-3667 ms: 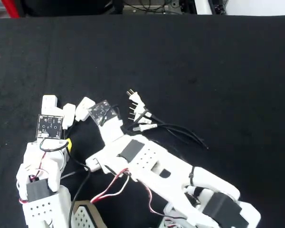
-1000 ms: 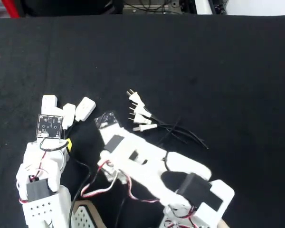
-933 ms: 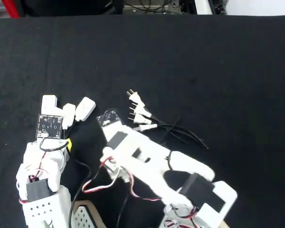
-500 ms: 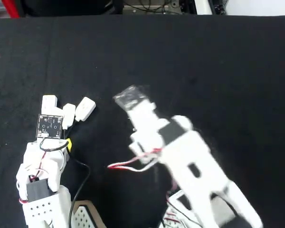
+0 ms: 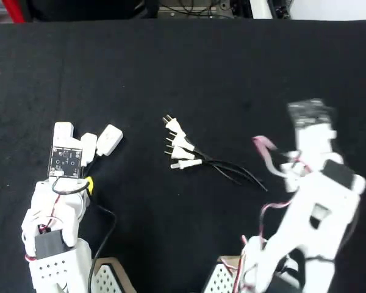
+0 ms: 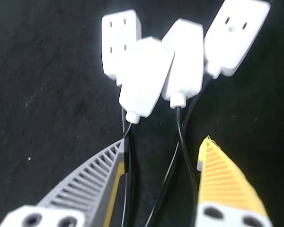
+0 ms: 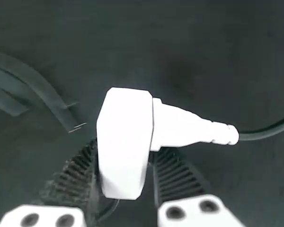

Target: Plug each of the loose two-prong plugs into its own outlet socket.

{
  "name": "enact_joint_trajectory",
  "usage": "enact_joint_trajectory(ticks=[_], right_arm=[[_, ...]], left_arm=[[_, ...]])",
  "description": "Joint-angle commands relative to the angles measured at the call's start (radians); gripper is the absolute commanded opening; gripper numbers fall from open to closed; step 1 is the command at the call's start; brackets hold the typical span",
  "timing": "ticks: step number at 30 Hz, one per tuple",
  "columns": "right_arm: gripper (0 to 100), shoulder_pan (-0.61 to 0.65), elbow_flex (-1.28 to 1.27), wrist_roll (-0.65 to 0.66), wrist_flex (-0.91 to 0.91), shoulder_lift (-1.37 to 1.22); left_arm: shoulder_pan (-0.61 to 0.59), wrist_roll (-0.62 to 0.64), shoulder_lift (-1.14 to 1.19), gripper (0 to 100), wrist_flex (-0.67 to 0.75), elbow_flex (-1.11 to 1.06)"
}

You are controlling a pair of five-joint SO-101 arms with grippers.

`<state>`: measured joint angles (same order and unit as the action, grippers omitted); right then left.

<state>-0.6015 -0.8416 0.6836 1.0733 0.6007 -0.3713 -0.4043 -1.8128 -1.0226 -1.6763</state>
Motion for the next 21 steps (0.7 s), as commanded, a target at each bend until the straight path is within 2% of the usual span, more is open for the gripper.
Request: enact_joint_trajectory(ticks=[1,5,11,18,21], right_arm=[[1.2,-0.071,0.07,-0.057,-0.126,-0.174],[1.3,-0.104,0.176,-0.18,-0.285,-0.395],[1.4,-0.098,0.354,-0.178,-0.385,-0.696],[2.4,-0.097,0.518,-0.167,-0.206,-0.774],[12.1,-0.075,0.581,-0.135,-0.04,-0.753]], left_arm=[[0.022,-0.011,-0.009,25,0.026,-0.022],[0.022,-0.011,-0.009,25,0.026,-0.022],[0.022,-0.011,-0.009,25,0.026,-0.022],[0.018,-0.011,-0.009,25,0.026,-0.022],[0.015,-0.011,-0.009,25,0.026,-0.022]])
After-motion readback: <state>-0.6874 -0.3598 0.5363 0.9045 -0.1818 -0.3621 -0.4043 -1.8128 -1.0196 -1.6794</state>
